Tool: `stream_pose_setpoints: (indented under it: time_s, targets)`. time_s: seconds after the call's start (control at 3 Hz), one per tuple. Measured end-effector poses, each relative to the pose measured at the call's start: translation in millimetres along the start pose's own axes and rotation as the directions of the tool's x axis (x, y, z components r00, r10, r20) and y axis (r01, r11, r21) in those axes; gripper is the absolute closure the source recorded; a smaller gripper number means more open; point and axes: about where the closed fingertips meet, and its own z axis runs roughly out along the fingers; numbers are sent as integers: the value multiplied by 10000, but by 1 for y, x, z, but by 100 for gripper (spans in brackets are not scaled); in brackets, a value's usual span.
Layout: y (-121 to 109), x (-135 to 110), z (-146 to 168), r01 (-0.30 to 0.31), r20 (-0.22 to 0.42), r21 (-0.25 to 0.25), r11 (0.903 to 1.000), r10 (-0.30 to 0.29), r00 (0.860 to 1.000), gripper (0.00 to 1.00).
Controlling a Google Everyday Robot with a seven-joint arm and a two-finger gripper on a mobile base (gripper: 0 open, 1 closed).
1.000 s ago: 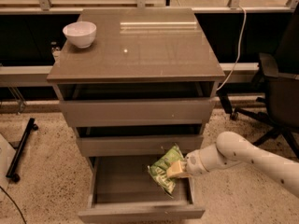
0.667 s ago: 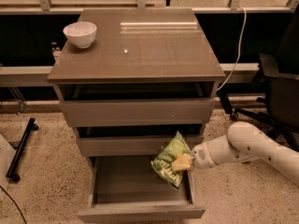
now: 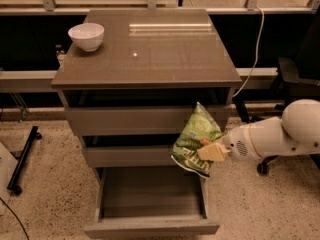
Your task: Pick green jalapeno chip bag from bottom drawer and place on counter
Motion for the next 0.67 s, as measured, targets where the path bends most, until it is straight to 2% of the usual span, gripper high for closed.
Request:
stream_pose_setpoints:
  time_s: [0.33, 0.67]
  targets:
    - [18, -26, -41, 1145, 336, 440, 9925, -1160, 9927, 100]
    - [28, -42, -65, 1805, 504, 719, 9809, -1843, 9816, 100]
